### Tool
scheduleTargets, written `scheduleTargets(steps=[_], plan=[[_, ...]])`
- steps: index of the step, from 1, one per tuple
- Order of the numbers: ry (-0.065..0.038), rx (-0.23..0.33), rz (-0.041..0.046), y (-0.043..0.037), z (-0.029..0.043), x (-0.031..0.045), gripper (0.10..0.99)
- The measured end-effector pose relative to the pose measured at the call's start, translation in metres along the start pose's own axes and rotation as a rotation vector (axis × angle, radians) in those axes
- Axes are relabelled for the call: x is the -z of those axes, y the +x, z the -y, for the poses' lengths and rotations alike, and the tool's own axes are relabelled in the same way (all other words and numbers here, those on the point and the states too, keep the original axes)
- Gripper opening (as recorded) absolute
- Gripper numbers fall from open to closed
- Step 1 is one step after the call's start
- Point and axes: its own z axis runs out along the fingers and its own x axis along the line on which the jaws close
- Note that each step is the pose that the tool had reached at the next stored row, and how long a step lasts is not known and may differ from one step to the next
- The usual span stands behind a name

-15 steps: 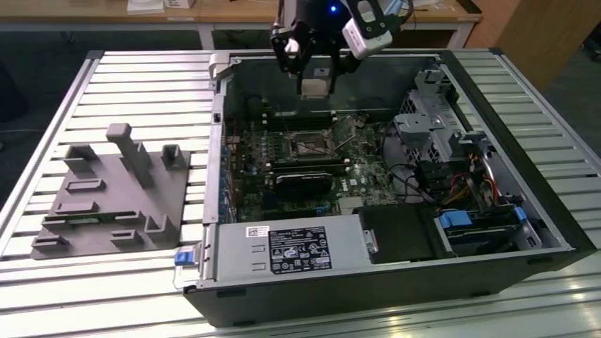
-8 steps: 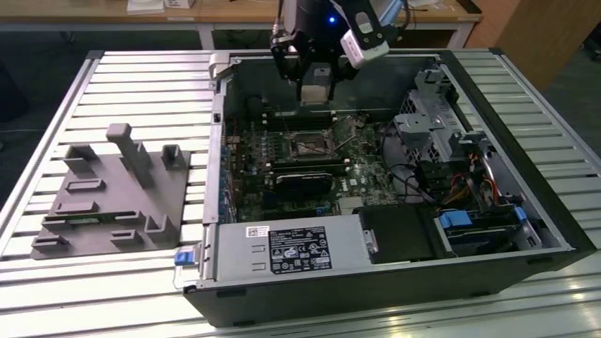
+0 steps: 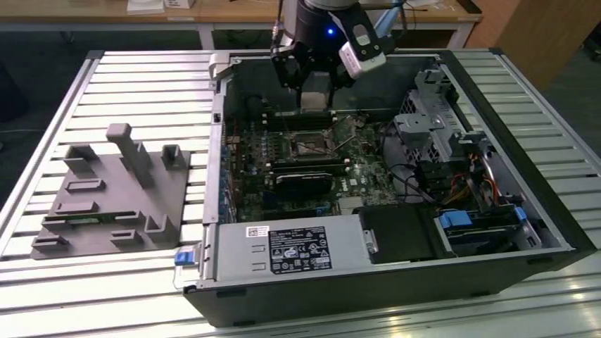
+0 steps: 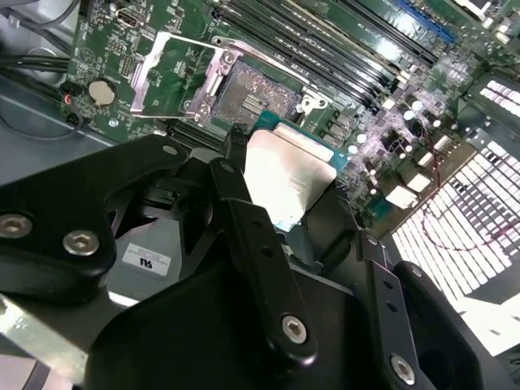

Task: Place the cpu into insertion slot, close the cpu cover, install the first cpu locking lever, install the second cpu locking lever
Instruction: 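Place the cpu into insertion slot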

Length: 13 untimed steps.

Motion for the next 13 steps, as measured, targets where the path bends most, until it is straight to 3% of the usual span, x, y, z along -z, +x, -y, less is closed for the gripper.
scheduleTargets(steps=[13], plan=[[0.0, 0.0, -0.0002, -0.0039, 0.0008, -0.0235, 0.541]])
